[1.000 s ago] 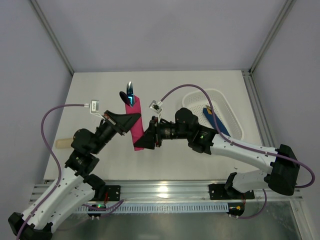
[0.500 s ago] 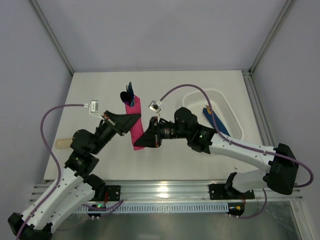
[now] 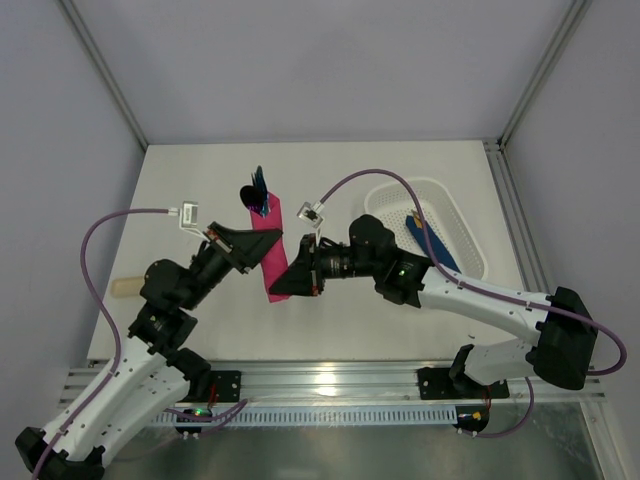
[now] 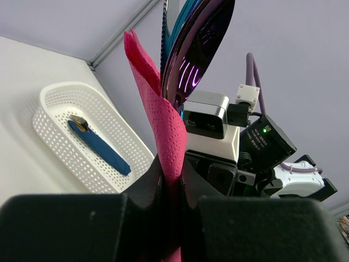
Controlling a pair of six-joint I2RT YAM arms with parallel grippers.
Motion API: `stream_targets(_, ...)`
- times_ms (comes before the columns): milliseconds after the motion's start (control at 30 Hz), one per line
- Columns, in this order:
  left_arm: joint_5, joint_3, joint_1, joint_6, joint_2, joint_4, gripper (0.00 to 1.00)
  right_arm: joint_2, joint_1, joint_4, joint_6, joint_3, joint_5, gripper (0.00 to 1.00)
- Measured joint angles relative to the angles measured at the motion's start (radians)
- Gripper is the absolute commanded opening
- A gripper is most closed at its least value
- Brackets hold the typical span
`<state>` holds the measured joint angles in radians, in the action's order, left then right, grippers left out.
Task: Place the utensils on the paper napkin and roll it up
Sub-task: Roll the napkin.
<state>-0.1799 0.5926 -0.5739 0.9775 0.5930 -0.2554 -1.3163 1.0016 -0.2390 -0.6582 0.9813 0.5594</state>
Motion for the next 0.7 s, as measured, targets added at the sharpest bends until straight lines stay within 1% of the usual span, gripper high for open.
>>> stream_targets(200,-0.012,0.016,0.0,-0.023,0.0,0.048,0.12,0.001,-0.007,-0.004,0.009,-0.014,0.019,0.04)
stream_targets(233,-0.014,0.02,0.0,-0.025,0.001,0.056,0.18,0.001,-0.008,-0.006,0.009,-0.015,0.021,0.04)
stream_targets(300,-0.015,0.028,0.0,-0.033,0.002,0.07,0.22,0.001,-0.01,-0.008,0.013,-0.016,0.026,0.04)
stream_targets(333,-0.014,0.03,0.0,-0.037,0.002,0.077,0.26,0.001,-0.011,-0.008,0.015,-0.016,0.029,0.04)
stream_targets(400,-0.014,0.031,0.0,-0.043,0.002,0.088,0.3,0.001,-0.011,-0.008,0.018,-0.017,0.032,0.04)
stream_targets(433,-0.014,0.031,0.0,-0.043,0.002,0.094,0.34,0.001,-0.011,-0.011,0.019,-0.019,0.033,0.04)
stream_targets(500,-0.014,0.032,0.0,-0.046,0.002,0.103,0.37,0.002,-0.011,-0.021,0.02,-0.026,0.039,0.04)
stream_targets(600,-0.015,0.032,0.0,-0.047,0.005,0.111,0.45,0.005,-0.011,-0.023,0.019,-0.028,0.044,0.04)
stream_targets(700,-0.021,0.034,0.0,-0.05,0.007,0.114,0.48,0.011,-0.011,-0.025,0.019,-0.028,0.048,0.04)
